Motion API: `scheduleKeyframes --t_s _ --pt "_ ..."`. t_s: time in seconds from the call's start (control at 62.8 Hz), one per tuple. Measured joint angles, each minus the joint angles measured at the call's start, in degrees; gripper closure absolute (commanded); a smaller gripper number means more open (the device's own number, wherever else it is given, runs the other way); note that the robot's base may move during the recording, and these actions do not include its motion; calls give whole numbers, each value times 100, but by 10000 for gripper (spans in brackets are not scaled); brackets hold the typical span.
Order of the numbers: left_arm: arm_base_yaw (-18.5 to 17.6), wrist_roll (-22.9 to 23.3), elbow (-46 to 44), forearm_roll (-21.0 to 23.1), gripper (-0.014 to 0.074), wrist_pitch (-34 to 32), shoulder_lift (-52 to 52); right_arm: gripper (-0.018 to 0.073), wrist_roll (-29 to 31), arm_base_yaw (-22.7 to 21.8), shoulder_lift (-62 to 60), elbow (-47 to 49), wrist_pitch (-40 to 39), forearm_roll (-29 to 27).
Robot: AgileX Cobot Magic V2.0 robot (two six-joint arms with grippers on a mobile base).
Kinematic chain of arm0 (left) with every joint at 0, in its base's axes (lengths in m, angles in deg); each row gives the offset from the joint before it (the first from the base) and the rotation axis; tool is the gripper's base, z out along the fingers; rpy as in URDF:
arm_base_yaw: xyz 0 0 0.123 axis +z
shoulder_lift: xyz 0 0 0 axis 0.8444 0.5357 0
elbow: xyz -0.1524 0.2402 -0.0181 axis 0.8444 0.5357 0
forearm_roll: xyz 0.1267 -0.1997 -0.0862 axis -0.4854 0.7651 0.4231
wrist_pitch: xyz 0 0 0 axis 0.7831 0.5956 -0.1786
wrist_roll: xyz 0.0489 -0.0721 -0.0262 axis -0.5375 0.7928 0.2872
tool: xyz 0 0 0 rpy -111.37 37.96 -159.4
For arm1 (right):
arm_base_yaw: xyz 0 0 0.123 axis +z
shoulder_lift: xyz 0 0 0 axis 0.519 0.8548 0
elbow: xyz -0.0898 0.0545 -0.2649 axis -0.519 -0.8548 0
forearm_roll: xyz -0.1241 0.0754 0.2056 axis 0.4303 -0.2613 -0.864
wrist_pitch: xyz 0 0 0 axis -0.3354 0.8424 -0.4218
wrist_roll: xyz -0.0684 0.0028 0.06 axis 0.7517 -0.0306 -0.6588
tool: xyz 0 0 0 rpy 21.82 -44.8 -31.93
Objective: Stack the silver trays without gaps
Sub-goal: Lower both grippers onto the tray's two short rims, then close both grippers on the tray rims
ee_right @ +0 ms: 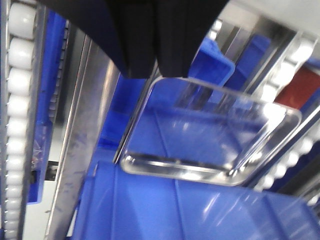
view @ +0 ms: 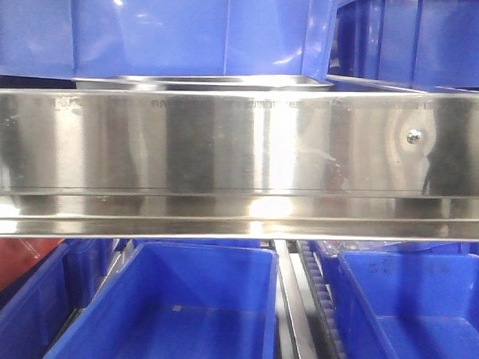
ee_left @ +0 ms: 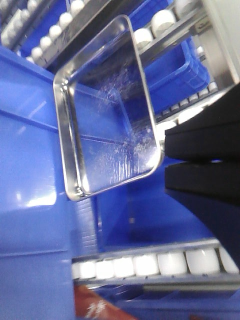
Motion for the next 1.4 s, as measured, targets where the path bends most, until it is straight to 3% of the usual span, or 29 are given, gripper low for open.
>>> scheduleKeyframes --t_s 0.127,0.366,0.526,0.669,0.956,1.179,1.259,1.402 --pt "0 53 -176 0 605 -191 381 637 -483 0 454 204 -101 375" --pt "0 63 -458 91 605 -291 1068 637 -749 378 1467 488 -114 665" --pt "0 63 -495 91 605 -385 1410 637 -1505 557 1939 660 -103 1288" --pt "0 63 -495 91 595 -437 1717 637 -1764 558 2294 711 -116 1439" --pt "-8 63 -506 -40 497 -718 2283 637 -1817 558 2726 933 -149 1452" --pt "-12 63 -645 -228 332 -745 2638 631 -1797 558 3032 1404 -159 1452" --pt "-12 63 -789 -265 291 -754 2744 554 -1693 558 3110 1569 -156 1452" --pt "-12 63 -1033 -310 277 -794 2907 296 -1586 558 3279 1836 9 1455"
